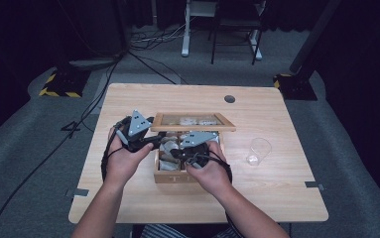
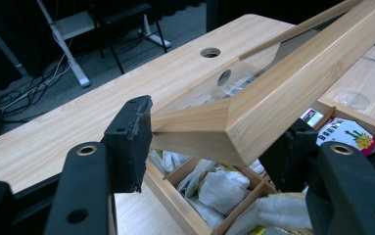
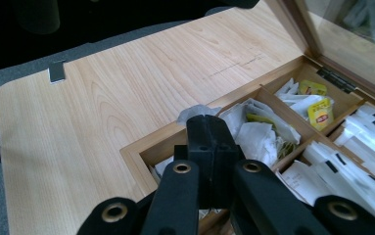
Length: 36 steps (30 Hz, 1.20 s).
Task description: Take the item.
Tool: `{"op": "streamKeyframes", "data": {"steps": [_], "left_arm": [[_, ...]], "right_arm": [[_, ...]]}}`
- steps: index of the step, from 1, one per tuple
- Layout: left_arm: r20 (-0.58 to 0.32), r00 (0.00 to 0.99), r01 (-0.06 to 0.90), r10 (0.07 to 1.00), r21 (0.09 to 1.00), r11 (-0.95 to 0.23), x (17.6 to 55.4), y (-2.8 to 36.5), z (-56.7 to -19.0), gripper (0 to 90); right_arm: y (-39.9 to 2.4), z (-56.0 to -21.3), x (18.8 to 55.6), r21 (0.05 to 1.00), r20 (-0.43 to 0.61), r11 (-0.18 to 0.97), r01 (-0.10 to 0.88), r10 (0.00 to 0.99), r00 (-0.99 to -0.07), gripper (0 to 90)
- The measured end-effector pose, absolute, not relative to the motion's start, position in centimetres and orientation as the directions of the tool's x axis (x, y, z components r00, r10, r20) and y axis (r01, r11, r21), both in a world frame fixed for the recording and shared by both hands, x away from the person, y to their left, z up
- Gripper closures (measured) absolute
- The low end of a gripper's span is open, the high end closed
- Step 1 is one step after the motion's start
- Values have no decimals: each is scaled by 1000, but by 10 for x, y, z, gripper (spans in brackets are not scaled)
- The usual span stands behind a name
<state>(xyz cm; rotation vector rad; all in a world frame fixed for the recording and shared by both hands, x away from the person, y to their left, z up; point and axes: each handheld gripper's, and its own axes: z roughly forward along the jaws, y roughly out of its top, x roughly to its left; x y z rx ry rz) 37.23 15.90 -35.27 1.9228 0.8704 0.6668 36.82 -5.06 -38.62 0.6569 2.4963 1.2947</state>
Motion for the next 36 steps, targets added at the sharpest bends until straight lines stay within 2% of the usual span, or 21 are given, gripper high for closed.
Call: {"op": "streamKeyframes", "data": {"steps": [36], "left_arm": [[102, 605, 306, 789, 886, -349, 372, 159, -352, 425]], "right_arm": [[-140, -352, 366, 865, -25, 395, 308, 648, -761, 900]]}}
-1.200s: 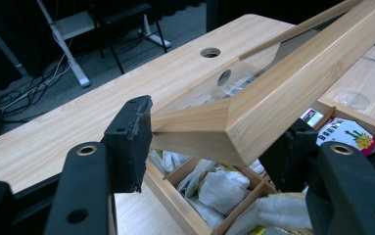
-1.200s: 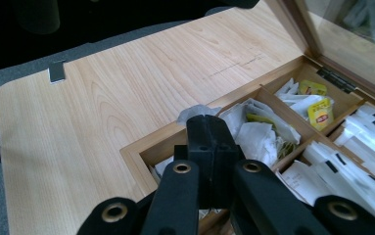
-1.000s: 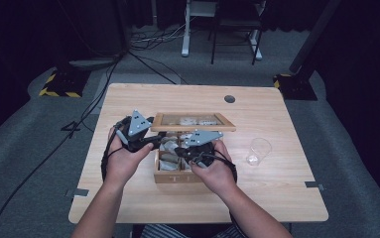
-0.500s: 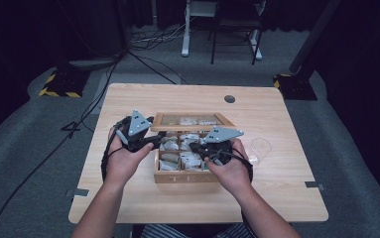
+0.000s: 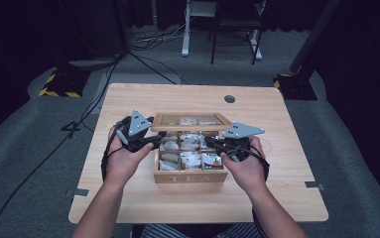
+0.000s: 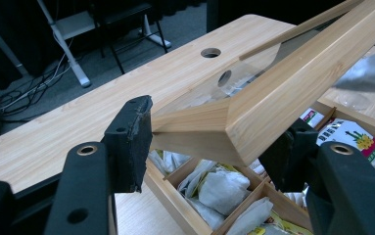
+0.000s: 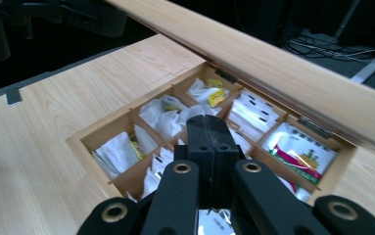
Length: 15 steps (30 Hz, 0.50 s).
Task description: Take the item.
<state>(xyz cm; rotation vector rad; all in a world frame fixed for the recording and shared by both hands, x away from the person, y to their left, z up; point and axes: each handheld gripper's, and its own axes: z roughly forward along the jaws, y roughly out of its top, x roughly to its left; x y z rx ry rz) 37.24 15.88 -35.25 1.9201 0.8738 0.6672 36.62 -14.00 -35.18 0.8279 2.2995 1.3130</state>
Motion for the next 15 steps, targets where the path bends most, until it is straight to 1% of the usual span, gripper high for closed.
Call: {"op": "streamKeyframes", "data": {"steps": [15], "left_arm": [[107, 603, 305, 790, 884, -353, 372, 158, -353, 425]], "right_arm": [[-180, -348, 368, 879, -8, 335, 340, 721, -692, 900]]}}
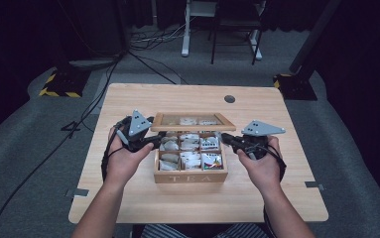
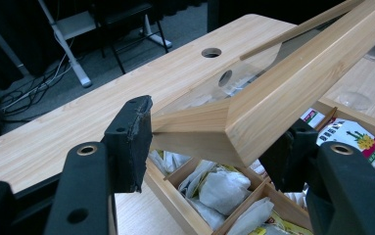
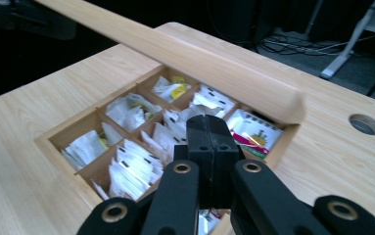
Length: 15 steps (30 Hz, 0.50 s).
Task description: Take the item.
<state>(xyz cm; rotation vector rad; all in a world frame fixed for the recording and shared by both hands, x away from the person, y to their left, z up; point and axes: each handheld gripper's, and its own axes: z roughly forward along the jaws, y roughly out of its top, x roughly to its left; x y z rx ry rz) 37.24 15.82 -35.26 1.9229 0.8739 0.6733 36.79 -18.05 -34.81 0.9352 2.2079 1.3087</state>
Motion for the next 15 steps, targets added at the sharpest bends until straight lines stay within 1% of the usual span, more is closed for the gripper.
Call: {"op": "streamKeyframes", "data": {"steps": [15], "left_arm": [[108, 603, 305, 791, 884, -354, 373, 158, -353, 422]], "right_arm": [[-224, -351, 376, 892, 37, 241, 382, 804, -594, 900]]}}
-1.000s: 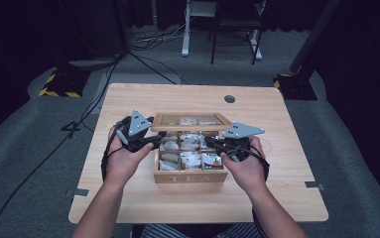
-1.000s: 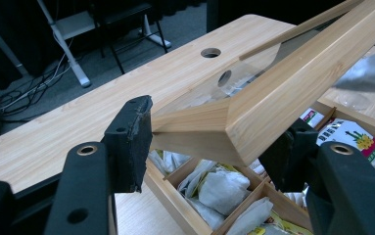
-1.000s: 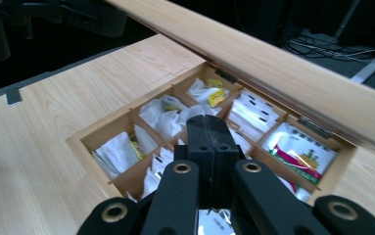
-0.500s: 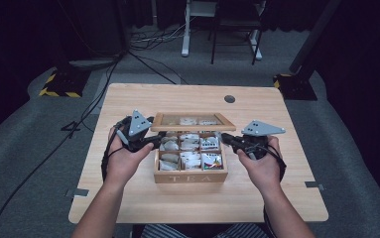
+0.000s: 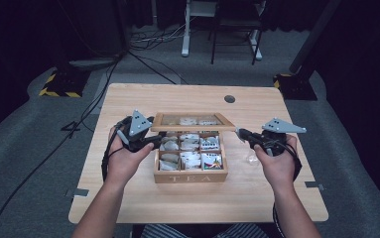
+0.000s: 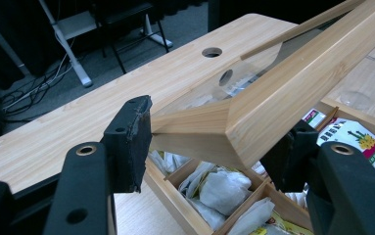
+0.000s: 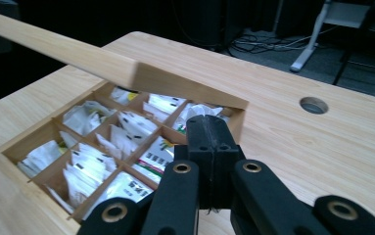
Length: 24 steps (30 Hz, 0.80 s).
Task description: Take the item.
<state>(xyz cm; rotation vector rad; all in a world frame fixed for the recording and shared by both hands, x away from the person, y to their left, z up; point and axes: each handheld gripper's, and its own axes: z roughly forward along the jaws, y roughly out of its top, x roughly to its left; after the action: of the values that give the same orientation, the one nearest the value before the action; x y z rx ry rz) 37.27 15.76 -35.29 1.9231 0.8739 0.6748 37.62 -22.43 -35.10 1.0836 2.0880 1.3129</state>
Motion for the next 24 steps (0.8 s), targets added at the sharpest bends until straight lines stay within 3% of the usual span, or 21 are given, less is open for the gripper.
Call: {"op": "streamKeyframes", "data": {"steps": [24], "left_arm": [[108, 603, 306, 790, 883, -355, 373, 157, -353, 422]], "right_arm": [[-288, -367, 382, 888, 80, 142, 439, 890, -449, 900]]}}
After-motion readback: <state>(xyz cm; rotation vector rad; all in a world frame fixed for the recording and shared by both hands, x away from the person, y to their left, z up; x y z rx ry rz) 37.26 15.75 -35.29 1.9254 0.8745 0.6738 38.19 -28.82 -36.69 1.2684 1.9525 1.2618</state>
